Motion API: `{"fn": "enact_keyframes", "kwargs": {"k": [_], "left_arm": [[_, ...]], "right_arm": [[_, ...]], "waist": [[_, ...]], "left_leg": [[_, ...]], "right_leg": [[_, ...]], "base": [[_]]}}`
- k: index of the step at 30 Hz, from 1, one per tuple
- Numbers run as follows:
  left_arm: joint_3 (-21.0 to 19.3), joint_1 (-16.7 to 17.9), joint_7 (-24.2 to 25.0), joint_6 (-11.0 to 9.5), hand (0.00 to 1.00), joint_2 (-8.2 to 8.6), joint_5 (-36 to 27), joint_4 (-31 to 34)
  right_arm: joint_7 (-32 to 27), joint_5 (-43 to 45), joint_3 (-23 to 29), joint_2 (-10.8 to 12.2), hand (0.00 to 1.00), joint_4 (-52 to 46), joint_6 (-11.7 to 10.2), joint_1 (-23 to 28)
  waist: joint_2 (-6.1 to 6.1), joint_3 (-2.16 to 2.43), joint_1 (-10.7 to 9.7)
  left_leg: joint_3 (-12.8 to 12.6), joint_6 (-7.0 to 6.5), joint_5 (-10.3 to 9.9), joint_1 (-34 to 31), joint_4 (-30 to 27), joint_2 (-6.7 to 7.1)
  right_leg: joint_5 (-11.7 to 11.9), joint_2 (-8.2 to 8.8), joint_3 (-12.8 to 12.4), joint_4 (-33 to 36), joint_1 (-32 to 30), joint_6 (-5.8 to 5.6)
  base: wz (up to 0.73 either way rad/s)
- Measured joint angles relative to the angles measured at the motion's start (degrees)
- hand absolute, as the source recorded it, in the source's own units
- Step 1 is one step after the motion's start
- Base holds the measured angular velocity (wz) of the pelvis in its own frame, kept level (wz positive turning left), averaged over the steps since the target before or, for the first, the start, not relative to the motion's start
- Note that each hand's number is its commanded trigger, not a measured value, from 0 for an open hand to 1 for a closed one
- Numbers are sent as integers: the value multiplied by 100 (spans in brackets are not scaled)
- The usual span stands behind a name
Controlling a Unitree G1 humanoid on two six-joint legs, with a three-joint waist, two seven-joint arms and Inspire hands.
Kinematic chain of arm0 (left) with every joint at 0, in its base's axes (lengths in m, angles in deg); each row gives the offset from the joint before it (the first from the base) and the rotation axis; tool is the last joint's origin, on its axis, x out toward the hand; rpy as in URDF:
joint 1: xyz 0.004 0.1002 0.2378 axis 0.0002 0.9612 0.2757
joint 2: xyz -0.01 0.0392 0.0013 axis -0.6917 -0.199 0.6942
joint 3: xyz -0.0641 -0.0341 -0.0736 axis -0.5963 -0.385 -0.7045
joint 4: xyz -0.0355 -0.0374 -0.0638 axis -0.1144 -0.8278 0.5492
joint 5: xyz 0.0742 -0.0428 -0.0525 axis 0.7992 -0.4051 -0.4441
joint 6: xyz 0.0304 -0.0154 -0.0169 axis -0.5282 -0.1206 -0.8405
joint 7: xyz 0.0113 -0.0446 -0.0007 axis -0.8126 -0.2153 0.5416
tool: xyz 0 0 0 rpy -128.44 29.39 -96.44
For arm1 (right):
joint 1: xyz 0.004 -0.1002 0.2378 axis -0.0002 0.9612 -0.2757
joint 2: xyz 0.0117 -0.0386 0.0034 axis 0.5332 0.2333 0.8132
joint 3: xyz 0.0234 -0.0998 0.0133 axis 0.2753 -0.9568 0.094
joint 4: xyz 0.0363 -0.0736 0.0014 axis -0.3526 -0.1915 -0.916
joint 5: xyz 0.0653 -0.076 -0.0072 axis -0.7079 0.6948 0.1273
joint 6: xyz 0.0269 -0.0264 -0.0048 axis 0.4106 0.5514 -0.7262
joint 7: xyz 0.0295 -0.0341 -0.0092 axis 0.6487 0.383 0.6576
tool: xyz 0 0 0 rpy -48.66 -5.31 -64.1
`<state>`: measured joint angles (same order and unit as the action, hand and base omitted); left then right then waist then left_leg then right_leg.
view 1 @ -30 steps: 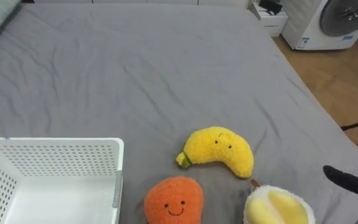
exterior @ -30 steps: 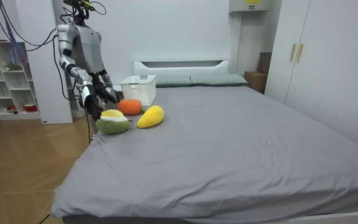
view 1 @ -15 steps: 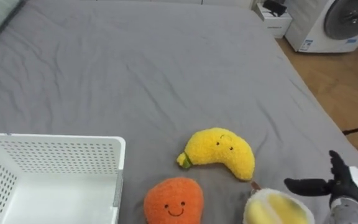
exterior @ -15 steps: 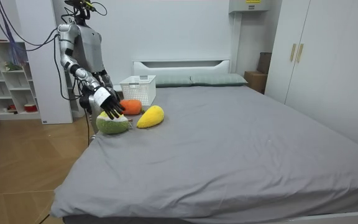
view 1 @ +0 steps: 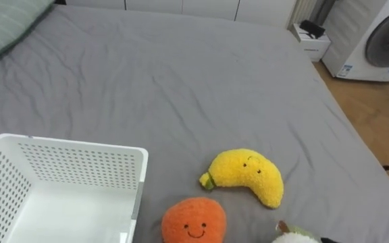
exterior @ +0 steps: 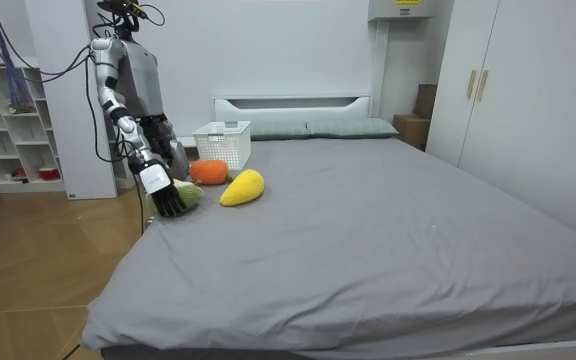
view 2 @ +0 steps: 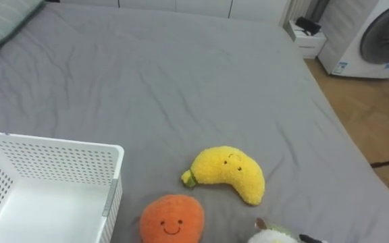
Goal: Collect toys from the bed
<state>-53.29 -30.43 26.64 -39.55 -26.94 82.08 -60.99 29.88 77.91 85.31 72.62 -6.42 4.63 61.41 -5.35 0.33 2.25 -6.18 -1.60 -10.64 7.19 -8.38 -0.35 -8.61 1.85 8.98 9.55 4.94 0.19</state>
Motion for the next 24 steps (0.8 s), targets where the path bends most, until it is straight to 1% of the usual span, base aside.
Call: {"fn": "enact_keyframes", "kwargs": {"k": [3, 4, 5, 6, 11, 16, 24], "left_arm": [[-2, 0, 9, 20, 0, 2, 16, -49], [-2, 5, 10, 30, 0, 6, 17, -49], [-2, 5, 11, 37, 0, 8, 17, -49], [-2, 2, 11, 41, 0, 11, 16, -49], [-3, -57, 11, 25, 0, 10, 17, -89], [-1, -112, 11, 21, 0, 10, 18, -97], [0, -185, 12, 44, 0, 2, 16, -128]], "right_arm": [[130, 206, 9, -2, 0, 39, 0, -10], [162, 323, 12, -2, 35, 124, -4, -42], [171, 367, 12, -2, 51, 157, -3, -59], [212, 417, 12, -2, 100, 170, 11, -73], [318, 588, 77, -7, 100, 349, 19, -104], [161, 734, 64, -7, 100, 385, 39, -94], [155, 837, -4, -5, 100, 383, 50, -91]], "waist": [[-7, -1, 0], [-8, 0, 0], [-8, 0, 2], [-6, 0, 11], [-7, -1, 98], [-12, -4, 136], [-4, -5, 167]], "left_leg": [[21, 0, 0, 13, -9, 1], [24, 0, 0, 15, -12, 1], [25, 0, 0, 16, -13, 1], [27, 0, 1, 16, -14, 1], [32, 0, 0, 10, -17, 3], [69, 0, 0, -9, -17, 8], [77, 0, 0, -28, -21, 11]], "right_leg": [[0, -2, 30, 0, 11, 1], [0, -1, 33, 1, 15, 1], [0, -1, 34, 2, 17, 1], [-1, -3, 34, 2, 17, 2], [-2, 7, 42, 0, 25, 3], [-12, 3, 44, -6, 36, 1], [-13, -30, 40, 0, 19, 0]], "base": [[3], [0], [0], [0], [1], [2], [0]]}}
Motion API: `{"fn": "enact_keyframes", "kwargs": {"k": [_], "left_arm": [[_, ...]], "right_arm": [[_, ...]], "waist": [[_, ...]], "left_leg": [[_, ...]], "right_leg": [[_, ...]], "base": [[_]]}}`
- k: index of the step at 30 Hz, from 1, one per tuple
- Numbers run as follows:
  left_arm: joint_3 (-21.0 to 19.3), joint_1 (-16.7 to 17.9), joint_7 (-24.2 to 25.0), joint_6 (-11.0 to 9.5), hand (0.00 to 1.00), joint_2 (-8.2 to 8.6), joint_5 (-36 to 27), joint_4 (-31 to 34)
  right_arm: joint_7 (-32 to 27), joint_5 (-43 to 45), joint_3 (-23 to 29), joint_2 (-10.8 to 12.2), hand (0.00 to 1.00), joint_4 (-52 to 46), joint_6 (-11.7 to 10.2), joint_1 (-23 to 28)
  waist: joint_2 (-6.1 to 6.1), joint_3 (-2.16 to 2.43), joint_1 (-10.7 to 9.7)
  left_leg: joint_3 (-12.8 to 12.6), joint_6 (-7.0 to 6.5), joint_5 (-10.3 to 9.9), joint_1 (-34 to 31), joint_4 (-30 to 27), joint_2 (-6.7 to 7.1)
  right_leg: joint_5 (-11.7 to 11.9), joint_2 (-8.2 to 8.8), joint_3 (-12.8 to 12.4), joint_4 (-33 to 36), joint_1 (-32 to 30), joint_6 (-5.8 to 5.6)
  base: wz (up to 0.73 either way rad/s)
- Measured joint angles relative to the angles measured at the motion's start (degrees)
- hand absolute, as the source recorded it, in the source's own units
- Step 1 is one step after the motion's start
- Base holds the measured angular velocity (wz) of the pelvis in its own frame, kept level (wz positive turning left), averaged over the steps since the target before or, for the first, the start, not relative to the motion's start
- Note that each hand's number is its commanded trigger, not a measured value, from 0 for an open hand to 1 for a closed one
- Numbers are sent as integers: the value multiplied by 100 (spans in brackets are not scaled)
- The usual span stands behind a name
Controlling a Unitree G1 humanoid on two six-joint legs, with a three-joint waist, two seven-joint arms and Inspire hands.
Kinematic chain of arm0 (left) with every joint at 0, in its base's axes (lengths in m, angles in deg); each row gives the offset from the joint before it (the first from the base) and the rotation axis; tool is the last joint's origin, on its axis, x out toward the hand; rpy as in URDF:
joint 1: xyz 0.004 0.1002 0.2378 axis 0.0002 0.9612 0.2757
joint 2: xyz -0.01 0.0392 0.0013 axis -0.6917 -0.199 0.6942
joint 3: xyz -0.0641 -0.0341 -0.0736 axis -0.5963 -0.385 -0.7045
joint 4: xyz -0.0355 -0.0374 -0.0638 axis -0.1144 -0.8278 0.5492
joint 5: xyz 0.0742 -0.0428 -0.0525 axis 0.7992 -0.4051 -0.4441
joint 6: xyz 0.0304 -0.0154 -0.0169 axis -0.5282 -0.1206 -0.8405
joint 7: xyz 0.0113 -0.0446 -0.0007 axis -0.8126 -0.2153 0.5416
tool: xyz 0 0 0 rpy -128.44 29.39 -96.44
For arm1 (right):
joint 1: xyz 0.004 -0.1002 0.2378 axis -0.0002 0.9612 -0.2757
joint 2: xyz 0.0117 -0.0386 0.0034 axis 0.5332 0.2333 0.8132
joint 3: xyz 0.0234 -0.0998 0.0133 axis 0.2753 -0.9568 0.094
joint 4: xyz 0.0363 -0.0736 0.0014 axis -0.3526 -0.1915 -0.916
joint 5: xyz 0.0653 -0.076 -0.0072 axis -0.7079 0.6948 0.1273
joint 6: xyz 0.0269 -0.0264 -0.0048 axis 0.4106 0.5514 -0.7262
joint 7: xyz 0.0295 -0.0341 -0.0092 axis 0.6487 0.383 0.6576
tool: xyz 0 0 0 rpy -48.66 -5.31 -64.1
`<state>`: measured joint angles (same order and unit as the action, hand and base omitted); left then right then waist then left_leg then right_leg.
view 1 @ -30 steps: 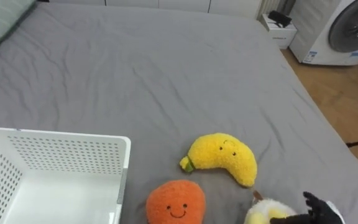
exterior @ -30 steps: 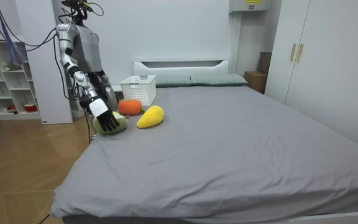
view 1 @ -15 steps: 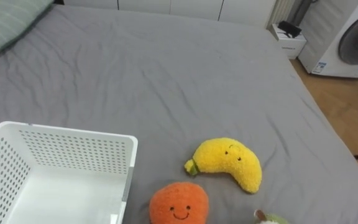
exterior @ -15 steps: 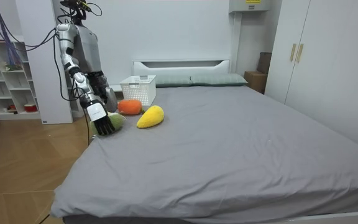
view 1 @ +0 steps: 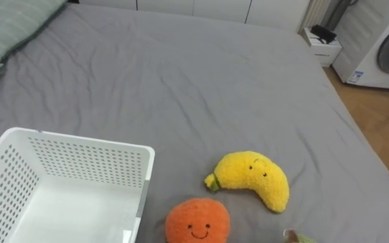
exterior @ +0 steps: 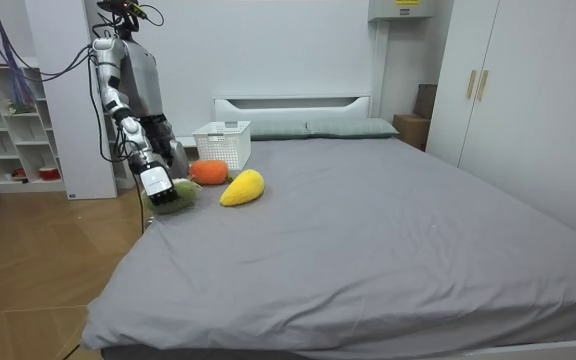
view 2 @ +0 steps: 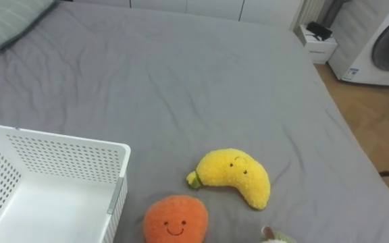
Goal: Collect toys from the bed
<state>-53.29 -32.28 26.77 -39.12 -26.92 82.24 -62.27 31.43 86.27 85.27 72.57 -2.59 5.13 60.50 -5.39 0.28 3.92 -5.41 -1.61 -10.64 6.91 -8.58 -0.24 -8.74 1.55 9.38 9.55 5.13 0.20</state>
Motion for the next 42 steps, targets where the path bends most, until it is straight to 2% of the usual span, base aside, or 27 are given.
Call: {"fn": "enact_keyframes", "kwargs": {"k": [8, 11, 12, 14, 18, 22, 29, 31, 36, 39, 42], "left_arm": [[-1, -93, 30, -2, 0, -3, -27, -6], [0, -100, 74, -17, 0, -10, -126, -3], [3, -98, 76, -40, 0, -10, -128, -4], [7, -100, 76, -97, 0, -11, -126, -3], [10, -190, 76, -194, 0, -12, -128, -2], [-10, -173, 76, -210, 0, -15, -129, 37], [-2, -187, 76, -293, 0, -10, -158, 68], [16, -198, 75, -309, 0, -8, -292, 68], [78, -197, 54, -342, 0, -4, -329, 56], [154, -233, 53, -342, 0, 16, -341, 58], [155, -366, 53, -348, 0, 42, -351, 53]], "right_arm": [[2, 117, 4, 9, 100, -188, 35, -6], [9, 147, 6, 8, 100, -708, 118, -11], [6, 203, 13, 8, 100, -1022, 117, -15], [-7, 281, 13, 8, 100, -1473, 108, -14], [8, 616, 12, 8, 100, -2395, 117, 10], [7, 905, 134, 7, 100, -3650, 114, 53], [125, 834, 173, 7, 100, -4374, 156, 34], [186, 743, 171, 7, 100, -4708, 245, 18], [385, 604, 105, 3, 100, -5003, 248, -214], [413, 608, -115, -6, 100, -5001, 353, -483], [535, 646, -385, -4, 100, -5006, 364, -704]], "waist": [[8, -8, 37], [-15, -39, -26], [10, -67, -58], [12, -73, -76], [-20, -50, -92], [18, -34, -215], [7, -26, -207], [9, -26, -204], [11, -28, -151], [35, -47, -8], [51, -57, 115]], "left_leg": [[14, -1, 0, -11, -2, 4], [12, -1, 1, -13, -1, 4], [2, -1, 1, -22, -3, 6], [-6, -2, 0, -27, 1, 5], [0, -2, 1, -75, 0, 8], [-3, -2, 3, -134, 9, 7], [-57, -2, 3, -124, 24, 3], [-57, -2, 3, -125, 30, 2], [-80, -2, 4, -133, 29, -2], [-93, -3, 4, -135, 24, 3], [-83, -3, 4, -134, 23, 4]], "right_leg": [[0, 34, 15, 15, 3, -1], [0, 35, 6, 27, -7, -1], [0, 36, 1, 25, -20, -1], [0, 36, -3, 23, -26, -1], [-1, 30, -5, 23, -75, -3], [1, 26, -50, 32, -118, -4], [1, 23, -92, 35, -112, -5], [1, 22, -107, 41, -118, -5], [0, 19, -127, 102, -222, -3], [-2, 15, -123, 127, -216, 0], [-2, -6, -134, 116, -202, 0]], "base": [[0], [0], [-4], [0], [0], [0], [-3], [-3], [-3], [-5], [1]]}}
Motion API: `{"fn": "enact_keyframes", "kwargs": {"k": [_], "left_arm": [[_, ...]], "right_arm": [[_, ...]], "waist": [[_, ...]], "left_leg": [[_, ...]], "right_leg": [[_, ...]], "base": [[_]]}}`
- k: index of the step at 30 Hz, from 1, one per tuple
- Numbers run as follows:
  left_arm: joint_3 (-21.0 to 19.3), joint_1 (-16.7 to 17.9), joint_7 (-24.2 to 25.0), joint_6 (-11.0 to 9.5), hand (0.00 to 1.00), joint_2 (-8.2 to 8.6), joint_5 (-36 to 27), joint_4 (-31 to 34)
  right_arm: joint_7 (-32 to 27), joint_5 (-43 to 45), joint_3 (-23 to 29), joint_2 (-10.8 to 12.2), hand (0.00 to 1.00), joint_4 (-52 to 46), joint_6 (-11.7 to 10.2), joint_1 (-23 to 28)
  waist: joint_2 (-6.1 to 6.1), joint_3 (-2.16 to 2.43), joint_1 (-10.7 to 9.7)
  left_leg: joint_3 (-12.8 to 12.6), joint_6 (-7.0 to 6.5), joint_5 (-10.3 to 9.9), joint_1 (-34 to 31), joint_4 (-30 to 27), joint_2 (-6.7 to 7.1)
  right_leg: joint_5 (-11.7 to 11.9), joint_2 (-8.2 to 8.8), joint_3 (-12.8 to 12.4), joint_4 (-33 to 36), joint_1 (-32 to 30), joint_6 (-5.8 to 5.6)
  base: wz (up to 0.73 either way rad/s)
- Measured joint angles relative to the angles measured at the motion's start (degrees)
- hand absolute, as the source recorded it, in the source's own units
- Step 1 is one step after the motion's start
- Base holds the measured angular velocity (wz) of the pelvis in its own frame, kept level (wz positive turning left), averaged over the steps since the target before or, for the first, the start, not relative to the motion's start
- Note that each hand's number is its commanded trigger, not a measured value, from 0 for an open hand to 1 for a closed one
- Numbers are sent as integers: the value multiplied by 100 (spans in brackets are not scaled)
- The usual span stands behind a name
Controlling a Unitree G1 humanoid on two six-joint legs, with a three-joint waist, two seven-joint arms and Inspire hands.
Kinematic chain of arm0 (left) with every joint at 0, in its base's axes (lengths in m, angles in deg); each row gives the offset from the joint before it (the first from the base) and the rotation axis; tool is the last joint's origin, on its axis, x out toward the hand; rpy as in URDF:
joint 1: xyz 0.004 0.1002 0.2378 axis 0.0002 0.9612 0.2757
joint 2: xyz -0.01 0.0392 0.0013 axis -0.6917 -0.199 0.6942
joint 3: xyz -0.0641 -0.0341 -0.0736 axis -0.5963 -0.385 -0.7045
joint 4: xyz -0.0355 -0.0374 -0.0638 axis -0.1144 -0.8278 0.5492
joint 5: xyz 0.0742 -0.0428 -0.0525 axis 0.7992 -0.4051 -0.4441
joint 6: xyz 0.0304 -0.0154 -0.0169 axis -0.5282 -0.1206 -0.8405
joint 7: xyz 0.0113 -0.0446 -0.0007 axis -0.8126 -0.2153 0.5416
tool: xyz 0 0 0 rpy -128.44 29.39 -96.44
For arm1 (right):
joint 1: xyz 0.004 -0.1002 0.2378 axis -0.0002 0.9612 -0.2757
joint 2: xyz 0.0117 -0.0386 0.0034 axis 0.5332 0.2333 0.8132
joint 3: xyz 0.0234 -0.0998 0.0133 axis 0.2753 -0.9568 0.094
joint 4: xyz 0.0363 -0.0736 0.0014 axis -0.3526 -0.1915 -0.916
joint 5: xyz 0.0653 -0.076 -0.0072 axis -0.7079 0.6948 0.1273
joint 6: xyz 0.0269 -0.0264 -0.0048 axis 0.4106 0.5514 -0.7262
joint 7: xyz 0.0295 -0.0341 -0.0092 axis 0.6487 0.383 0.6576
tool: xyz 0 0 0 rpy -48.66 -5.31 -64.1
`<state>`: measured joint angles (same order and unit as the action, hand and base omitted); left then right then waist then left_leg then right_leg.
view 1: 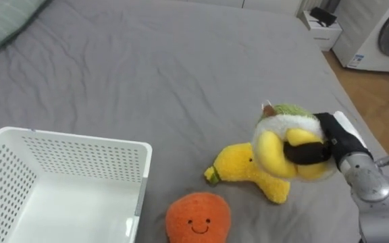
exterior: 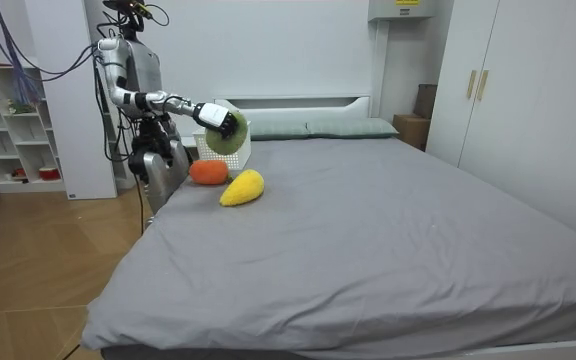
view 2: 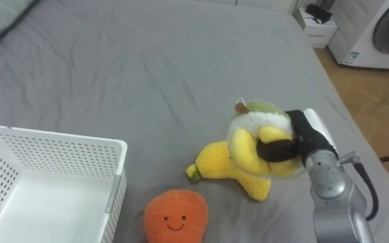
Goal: Collect toys from the bed
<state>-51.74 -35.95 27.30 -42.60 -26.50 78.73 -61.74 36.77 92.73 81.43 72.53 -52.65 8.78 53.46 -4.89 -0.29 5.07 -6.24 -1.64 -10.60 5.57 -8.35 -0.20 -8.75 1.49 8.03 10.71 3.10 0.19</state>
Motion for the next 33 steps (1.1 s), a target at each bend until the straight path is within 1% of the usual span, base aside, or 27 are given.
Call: {"fn": "enact_keyframes", "kwargs": {"k": [2, 3, 6, 8, 11, 12, 13, 14, 15, 17, 18, 20, 21, 22, 23, 24, 25, 26, 28, 30, 31, 32, 33], "left_arm": [[-1, -19, 0, -14, 0, 28, -3, -1], [1, -40, 0, -16, 0, 40, -4, -7], [3, -88, 0, -20, 0, 42, 4, -9], [3, -134, 0, -41, 0, 49, 2, -10], [2, -179, 0, -65, 0, 26, -10, -8], [-1, -181, 0, -65, 0, 15, -68, -14], [-4, -178, 0, -64, 0, 0, -108, -52], [-6, -187, 0, -61, 0, -4, -109, -61], [-12, -198, 0, -61, 0, -11, -108, -59], [-19, -227, 0, -61, 0, -14, -108, -57], [-16, -211, 0, -51, 0, -18, -105, -57], [-10, -199, 0, -31, 0, -19, -107, -53], [8, -209, 0, -11, 0, -17, -111, -45], [19, -220, 0, 37, 0, -9, -99, -9], [19, -232, 0, 52, 0, -8, -89, 9], [18, -275, 0, 67, 0, -10, -51, 16], [24, -290, 0, 81, 0, -15, -55, 16], [29, -296, 0, 91, 0, -18, -57, 16], [156, -295, -3, 138, 0, -48, -57, 13], [155, -298, -14, 193, 0, -49, -55, 11], [155, -299, -61, 226, 0, -43, -55, 11], [154, -303, -83, 248, 0, -41, -55, 15], [149, -317, -105, 273, 0, -48, -55, 22]], "right_arm": [[123, -11, -108, 3, 100, -1, 0, -125], [181, -51, -189, 3, 100, -39, 14, -196], [343, -62, -466, 3, 100, -191, 53, -433], [428, -62, -534, 4, 100, -194, 58, -580], [540, -52, -724, 19, 100, -194, 130, -803], [574, -50, -787, 77, 100, -194, 155, -862], [595, -61, -851, 125, 100, -194, 199, -913], [601, -84, -900, 129, 100, -194, 208, -932], [657, -116, -961, 134, 100, -194, 209, -976], [702, -148, -1087, 138, 100, -194, 219, -1073], [727, -114, -1215, 138, 100, -194, 249, -1143], [794, -114, -1414, 138, 100, -192, 290, -1270], [825, -118, -1540, 141, 100, -183, 337, -1345], [850, -112, -1653, 157, 100, -124, 367, -1438], [851, -107, -1687, 179, 100, -107, 386, -1454], [847, -132, -1708, 226, 100, -60, 387, -1464], [824, -190, -1796, 266, 97, 86, 389, -1542], [817, -230, -1826, 275, 93, 145, 392, -1570], [740, -368, -1925, 304, 90, 300, 439, -1699], [674, -466, -2062, 353, 83, 431, 465, -1844], [646, -467, -2210, 408, 73, 536, 469, -1960], [637, -463, -2282, 436, 55, 562, 487, -1996], [638, -454, -2375, 506, 38, 587, 503, -2014]], "waist": [[20, -7, 70], [33, -12, 167], [33, -11, 215], [16, -5, 314], [-69, 15, 488], [-113, 31, 544], [-146, 36, 609], [-161, 45, 658], [-184, 49, 754], [-197, 47, 878], [-194, 39, 960], [-205, 18, 995], [-214, 6, 1070], [-218, -30, 1134], [-225, -38, 1161], [-250, -51, 1273], [-265, -57, 1382], [-269, -61, 1412], [-298, -71, 1564], [-321, -69, 1594], [-325, -71, 1626], [-332, -69, 1644], [-355, -56, 1704]], "left_leg": [[15, -1, 1, -1, 0, 2], [38, -2, 2, -43, -2, 3], [103, -1, 5, -112, -27, 5], [125, -1, 5, -113, -26, 10], [180, -1, 5, -156, -30, 13], [218, -1, 6, -192, -34, 14], [263, -1, 6, -190, -40, 15], [272, -1, 6, -187, -40, 15], [310, -1, 6, -185, -47, 19], [334, -1, 6, -191, -56, 22], [369, -1, 6, -206, -62, 25], [500, -1, 8, -270, -78, 48], [544, -1, 8, -303, -100, 61], [596, -1, 7, -311, -122, 70], [642, -1, 7, -327, -122, 81], [674, 0, 11, -354, -123, 88], [702, 0, 12, -380, -134, 94], [724, -2, 12, -396, -142, 99], [767, -6, 19, -413, -150, 108], [811, -5, 23, -436, -156, 115], [813, -5, 24, -440, -156, 117], [813, -4, 24, -444, -156, 117], [824, -5, 25, -466, -156, 124]], "right_leg": [[0, 0, 8, -3, 7, 0], [0, 4, 57, -5, 7, -1], [0, 20, 151, -14, -20, 0], [-1, 25, 176, -22, -29, -1], [-2, 22, 236, -33, -42, -2], [-2, 26, 279, -36, -38, -2], [-2, 28, 320, -36, -23, -2], [-2, 28, 329, -38, -22, -2], [-1, 34, 367, -40, -16, -2], [-1, 46, 433, -40, -4, -2], [-1, 54, 509, -40, 12, -2], [-2, 75, 651, -55, 42, -3], [-2, 85, 700, -100, 55, -3], [-2, 91, 751, -109, 87, -3], [-3, 96, 781, -111, 88, -5], [-4, 99, 810, -117, 77, -7], [-4, 104, 853, -120, 76, -7], [-5, 110, 885, -121, 76, -8], [-5, 122, 968, -120, 76, -8], [-5, 126, 1033, -124, 80, -8], [-5, 126, 1050, -131, 80, -8], [-5, 126, 1057, -137, 80, -8], [-4, 127, 1083, -170, 83, -9]], "base": [[3], [9], [12], [8], [10], [15], [16], [15], [9], [10], [17], [27], [26], [23], [23], [20], [17], [17], [11], [7], [6], [0], [8]]}}
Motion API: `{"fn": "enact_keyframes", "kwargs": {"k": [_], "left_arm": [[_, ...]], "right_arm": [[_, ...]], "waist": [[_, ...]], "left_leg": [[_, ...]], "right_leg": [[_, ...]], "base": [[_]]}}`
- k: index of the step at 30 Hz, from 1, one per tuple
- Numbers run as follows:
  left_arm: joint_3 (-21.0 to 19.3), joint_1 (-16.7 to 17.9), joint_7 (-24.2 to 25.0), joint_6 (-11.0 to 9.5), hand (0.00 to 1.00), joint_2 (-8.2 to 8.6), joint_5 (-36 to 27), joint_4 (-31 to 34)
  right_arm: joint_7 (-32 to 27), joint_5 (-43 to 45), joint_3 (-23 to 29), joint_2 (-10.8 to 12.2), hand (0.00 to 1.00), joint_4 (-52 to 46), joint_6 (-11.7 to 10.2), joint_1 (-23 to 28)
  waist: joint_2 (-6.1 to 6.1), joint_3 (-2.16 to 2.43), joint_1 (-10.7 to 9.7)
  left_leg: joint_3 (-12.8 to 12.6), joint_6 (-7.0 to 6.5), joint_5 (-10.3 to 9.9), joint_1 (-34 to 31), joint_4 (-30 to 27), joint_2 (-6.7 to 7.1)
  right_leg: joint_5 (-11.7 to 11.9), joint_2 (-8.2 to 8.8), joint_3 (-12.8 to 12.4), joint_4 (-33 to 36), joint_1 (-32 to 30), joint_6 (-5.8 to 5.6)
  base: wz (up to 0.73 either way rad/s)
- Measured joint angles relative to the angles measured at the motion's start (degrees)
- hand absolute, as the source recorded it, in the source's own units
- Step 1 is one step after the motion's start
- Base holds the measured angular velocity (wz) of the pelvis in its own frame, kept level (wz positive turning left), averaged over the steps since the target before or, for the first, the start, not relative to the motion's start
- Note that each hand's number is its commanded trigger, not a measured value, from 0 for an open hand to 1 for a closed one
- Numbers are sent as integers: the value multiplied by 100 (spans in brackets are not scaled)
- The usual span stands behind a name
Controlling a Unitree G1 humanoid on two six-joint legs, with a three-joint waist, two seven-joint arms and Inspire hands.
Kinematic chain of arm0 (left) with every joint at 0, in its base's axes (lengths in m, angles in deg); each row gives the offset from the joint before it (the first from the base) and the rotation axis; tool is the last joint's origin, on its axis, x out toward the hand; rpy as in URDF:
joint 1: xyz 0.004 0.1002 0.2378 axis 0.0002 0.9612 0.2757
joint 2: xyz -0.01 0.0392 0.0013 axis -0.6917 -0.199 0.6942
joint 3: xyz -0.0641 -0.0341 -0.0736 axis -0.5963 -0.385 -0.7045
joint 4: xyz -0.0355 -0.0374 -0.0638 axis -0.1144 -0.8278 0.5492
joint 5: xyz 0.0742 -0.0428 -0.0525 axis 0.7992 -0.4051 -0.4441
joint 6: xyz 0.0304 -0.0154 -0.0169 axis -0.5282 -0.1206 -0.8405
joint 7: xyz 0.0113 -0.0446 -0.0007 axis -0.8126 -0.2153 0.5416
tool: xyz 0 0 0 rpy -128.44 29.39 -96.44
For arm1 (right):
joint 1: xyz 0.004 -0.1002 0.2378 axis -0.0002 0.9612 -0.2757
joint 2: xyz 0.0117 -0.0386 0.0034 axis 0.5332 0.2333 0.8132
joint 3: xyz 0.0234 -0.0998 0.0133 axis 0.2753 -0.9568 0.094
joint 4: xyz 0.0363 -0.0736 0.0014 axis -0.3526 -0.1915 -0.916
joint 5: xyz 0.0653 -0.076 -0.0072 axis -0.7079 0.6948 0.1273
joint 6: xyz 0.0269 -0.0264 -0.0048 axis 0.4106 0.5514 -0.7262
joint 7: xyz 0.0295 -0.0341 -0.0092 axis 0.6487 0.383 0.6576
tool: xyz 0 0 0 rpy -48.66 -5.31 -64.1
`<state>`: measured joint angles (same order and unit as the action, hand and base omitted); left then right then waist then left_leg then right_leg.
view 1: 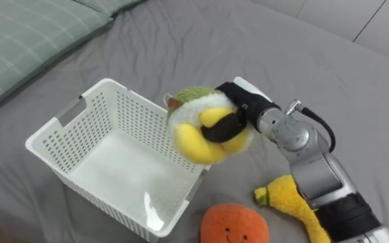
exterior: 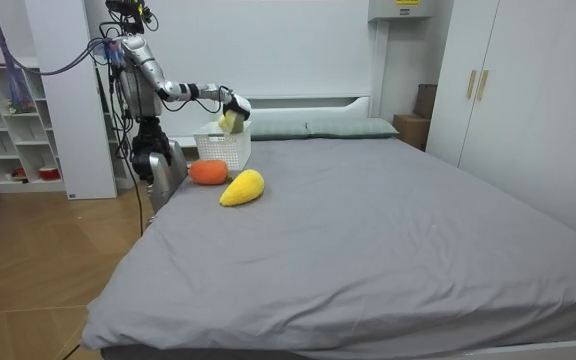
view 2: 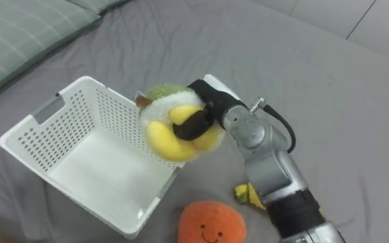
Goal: Collect toys from the bed
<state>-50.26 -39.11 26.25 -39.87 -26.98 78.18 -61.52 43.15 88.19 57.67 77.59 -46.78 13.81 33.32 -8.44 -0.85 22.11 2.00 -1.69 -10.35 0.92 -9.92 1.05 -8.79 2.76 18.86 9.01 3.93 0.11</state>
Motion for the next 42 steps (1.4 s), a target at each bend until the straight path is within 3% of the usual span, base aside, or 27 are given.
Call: {"fn": "enact_keyframes", "kwargs": {"k": [1, 2, 7, 12, 18, 42], "left_arm": [[0, -6, -4, 22, 0, -12, 1, 26], [-3, -10, -5, 27, 0, -12, -4, 36], [21, -36, -124, 113, 0, 36, -71, 146], [67, -34, -204, 156, 0, 39, -58, 166], [134, -54, -275, 165, 0, 28, -57, 176], [161, -140, -392, 146, 0, 30, -48, 264]], "right_arm": [[3, -9, -103, 37, 4, 20, 1, 0], [10, -15, -152, 49, 0, 26, 6, 0], [4, -79, -566, 104, 0, 263, 83, -34], [3, -81, -598, 252, 0, 386, 127, -35], [-75, -261, -620, 251, 0, 386, 124, -35], [-321, -428, -617, 223, 0, 386, 99, -34]], "waist": [[-27, 17, 42], [-35, 15, 57], [-87, -13, 335], [-90, -18, 372], [-84, -23, 483], [-102, -28, 480]], "left_leg": [[39, -1, 3, -35, -7, 26], [67, -1, 6, -43, -13, 53], [188, -7, 33, -111, -27, 60], [298, -8, 33, -181, -81, 75], [305, -6, 33, -189, -94, 76], [303, -5, 34, -213, -104, 75]], "right_leg": [[1, 3, 38, -38, 3, -2], [2, 6, 62, -37, 5, -4], [-1, 36, 219, -45, 1, -11], [-4, 56, 336, -45, 2, -15], [-4, 53, 326, -45, 2, -15], [-3, 46, 319, -52, -16, -15]], "base": [[12], [19], [13], [12], [1], [0]]}}
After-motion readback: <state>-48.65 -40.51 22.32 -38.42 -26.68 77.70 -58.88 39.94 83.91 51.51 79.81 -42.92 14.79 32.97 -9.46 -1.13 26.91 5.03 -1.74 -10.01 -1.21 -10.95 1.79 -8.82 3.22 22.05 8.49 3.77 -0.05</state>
